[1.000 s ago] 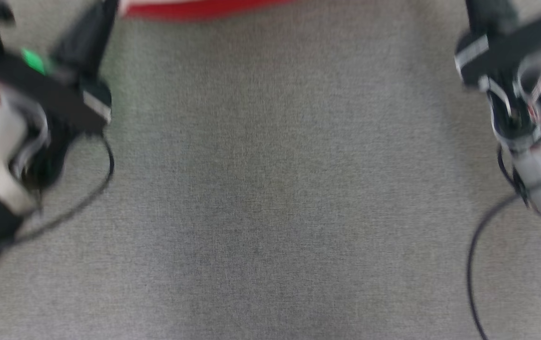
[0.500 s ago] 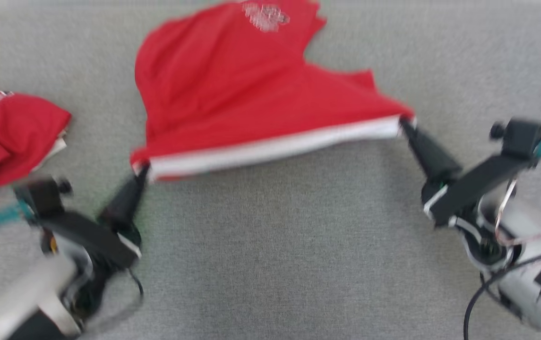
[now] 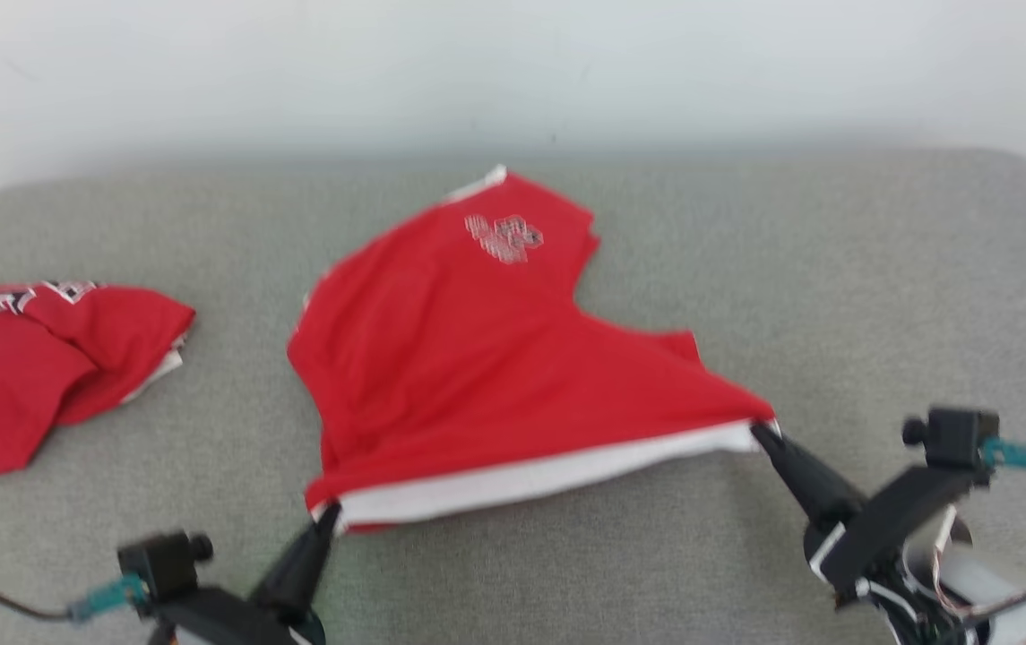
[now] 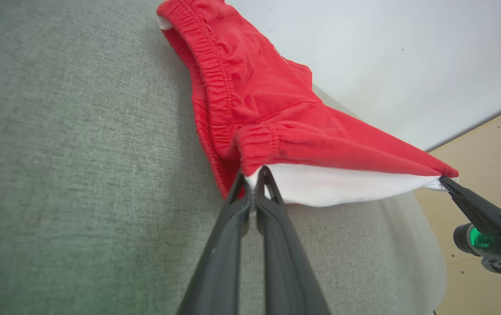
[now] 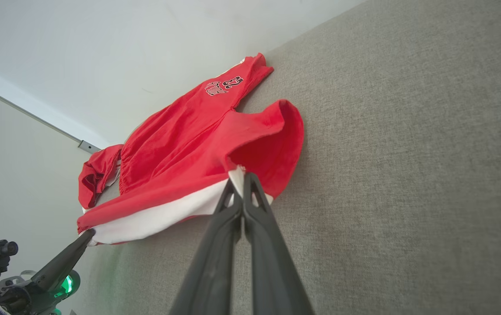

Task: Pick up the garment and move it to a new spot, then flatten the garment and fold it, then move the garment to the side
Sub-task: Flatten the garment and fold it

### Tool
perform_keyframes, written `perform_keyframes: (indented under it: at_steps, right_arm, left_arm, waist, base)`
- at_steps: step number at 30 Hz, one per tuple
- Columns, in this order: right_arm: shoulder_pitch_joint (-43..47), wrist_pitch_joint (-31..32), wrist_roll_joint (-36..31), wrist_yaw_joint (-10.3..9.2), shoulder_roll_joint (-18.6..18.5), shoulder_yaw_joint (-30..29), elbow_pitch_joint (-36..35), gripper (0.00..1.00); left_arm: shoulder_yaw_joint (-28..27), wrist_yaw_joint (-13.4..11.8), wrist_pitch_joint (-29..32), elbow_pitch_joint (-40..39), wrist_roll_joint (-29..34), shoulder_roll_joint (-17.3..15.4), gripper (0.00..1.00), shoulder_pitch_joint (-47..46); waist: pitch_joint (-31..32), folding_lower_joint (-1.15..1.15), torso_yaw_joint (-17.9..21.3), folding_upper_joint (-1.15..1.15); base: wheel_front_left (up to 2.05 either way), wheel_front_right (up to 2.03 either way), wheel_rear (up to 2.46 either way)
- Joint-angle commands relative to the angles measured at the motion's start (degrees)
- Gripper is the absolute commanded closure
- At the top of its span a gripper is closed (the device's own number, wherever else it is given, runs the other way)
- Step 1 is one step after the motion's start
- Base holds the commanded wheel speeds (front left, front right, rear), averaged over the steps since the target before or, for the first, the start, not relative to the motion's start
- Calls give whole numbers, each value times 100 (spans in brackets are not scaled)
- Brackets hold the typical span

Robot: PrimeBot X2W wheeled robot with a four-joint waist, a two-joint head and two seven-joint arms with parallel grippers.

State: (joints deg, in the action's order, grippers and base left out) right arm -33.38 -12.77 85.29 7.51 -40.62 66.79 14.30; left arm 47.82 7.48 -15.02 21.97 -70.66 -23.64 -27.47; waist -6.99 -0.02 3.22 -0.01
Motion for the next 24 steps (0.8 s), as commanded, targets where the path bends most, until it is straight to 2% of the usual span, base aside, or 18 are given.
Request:
perform_keyframes:
  at_steps: [1,7,17,20,24]
  right_arm:
    - [171,-51,74,-4,-72,30,-19,100]
    - [671,-146,221,-4,-215,105,-172,100]
    - [1312,-118,400,-4,-568,224,-531,100]
    - [1306,-138,332,-4,-632,186,-577,100]
    - [1039,-211,-2,-4,-525,-37,-443,100]
  left_arm:
    - [-36,1,-19,5,115,18,100,226]
    - [-182,1,-20,-101,392,123,100,848]
    - [-146,1,-19,-198,672,92,100,1505]
    - [-214,1,-14,-248,713,87,100,1526]
    - [-376,1,-14,-460,774,174,100,1456]
  waist:
    - [421,2,52,1]
    - [663,2,6,1]
    - [857,2,-273,1]
    - [854,2,-324,1]
    - [799,2,-384,1]
  base:
    - [0,0,0]
    - [0,0,0]
    - [0,0,0]
    - [0,0,0]
    - [0,0,0]
